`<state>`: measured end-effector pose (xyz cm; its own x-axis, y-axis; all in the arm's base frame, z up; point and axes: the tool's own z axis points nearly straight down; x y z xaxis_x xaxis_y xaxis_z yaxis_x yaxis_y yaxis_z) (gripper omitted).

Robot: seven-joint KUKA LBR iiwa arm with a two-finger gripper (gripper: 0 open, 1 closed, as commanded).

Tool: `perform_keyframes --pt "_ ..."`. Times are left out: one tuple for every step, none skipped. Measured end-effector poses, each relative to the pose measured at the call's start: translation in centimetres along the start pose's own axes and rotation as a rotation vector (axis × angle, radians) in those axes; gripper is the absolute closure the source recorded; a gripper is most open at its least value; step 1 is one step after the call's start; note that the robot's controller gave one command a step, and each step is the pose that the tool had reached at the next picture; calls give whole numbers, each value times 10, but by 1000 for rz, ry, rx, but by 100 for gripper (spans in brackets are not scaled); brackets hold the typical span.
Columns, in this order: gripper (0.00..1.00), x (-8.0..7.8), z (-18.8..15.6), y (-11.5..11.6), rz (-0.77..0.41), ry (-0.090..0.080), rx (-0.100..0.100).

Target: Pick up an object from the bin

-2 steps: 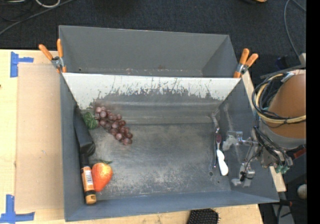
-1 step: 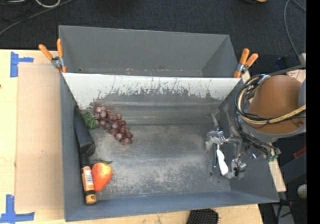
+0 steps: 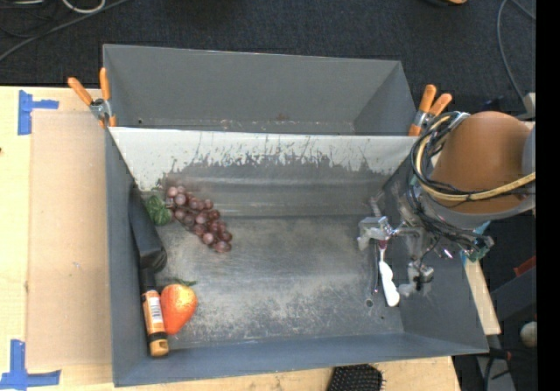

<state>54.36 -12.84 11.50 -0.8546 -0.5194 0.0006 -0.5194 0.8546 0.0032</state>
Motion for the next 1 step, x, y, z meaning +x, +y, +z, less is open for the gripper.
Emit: perform_keyframes --pt "0 -21 5 8 -331 -2 1"
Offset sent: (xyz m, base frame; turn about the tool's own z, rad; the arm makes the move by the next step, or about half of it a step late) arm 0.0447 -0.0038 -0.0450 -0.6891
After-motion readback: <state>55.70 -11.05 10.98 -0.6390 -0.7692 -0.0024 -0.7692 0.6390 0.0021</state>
